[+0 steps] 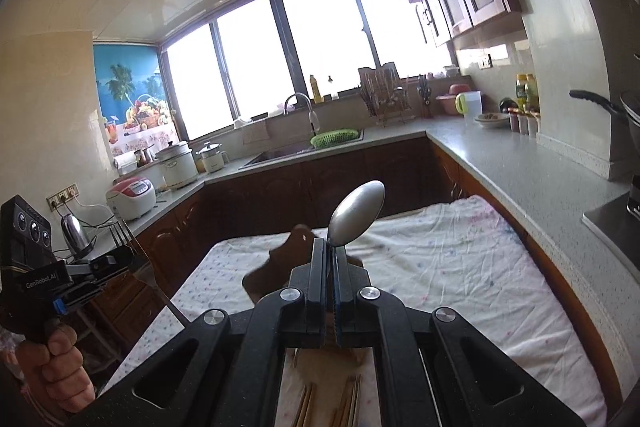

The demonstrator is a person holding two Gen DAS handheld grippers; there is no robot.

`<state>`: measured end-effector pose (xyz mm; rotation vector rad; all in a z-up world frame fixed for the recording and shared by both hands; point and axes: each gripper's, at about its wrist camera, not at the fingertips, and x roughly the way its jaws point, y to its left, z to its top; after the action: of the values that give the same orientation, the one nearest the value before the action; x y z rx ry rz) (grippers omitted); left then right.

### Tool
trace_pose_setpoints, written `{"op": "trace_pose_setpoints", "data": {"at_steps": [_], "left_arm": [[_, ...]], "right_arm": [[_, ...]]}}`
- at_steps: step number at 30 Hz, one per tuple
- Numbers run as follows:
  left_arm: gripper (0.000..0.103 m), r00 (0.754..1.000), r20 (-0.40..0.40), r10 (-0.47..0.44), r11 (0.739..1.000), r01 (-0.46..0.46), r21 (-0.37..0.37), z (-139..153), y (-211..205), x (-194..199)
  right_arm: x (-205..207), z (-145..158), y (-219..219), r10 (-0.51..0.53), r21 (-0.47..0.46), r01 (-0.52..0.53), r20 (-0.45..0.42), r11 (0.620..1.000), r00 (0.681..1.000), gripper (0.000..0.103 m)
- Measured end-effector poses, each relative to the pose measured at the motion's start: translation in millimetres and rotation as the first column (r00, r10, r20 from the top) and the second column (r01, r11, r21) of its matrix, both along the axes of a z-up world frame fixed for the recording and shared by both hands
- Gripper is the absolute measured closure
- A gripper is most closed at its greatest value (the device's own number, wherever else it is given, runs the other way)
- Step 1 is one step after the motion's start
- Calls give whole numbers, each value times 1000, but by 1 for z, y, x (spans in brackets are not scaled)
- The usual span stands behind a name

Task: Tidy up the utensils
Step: 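Lift the ladle with the right gripper while the left carries the fork to the holder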

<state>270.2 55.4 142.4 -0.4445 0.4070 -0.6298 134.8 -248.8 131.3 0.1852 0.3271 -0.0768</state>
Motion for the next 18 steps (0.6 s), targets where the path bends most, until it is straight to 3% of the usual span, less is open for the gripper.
{"op": "trace_pose_setpoints", "data": {"at_steps": [4, 7, 12, 18], "left_arm": [[102, 1000, 23, 10, 1000, -10, -21, 3, -8, 43], [102, 1000, 9, 6, 999, -5, -52, -17, -14, 77], [102, 998, -59, 27, 996, -32, -81, -62, -30, 129], [102, 991, -111, 72, 997, -76, -34, -104, -48, 161]], "right_arm": [[29, 14, -4, -24, -37, 26, 50, 999, 998, 101], [50, 11, -5, -36, -70, 40, 55, 997, 998, 101], [78, -17, -2, -31, -123, 32, 6, 992, 999, 101], [95, -57, 1, -21, -151, 10, -69, 989, 997, 101]]}}
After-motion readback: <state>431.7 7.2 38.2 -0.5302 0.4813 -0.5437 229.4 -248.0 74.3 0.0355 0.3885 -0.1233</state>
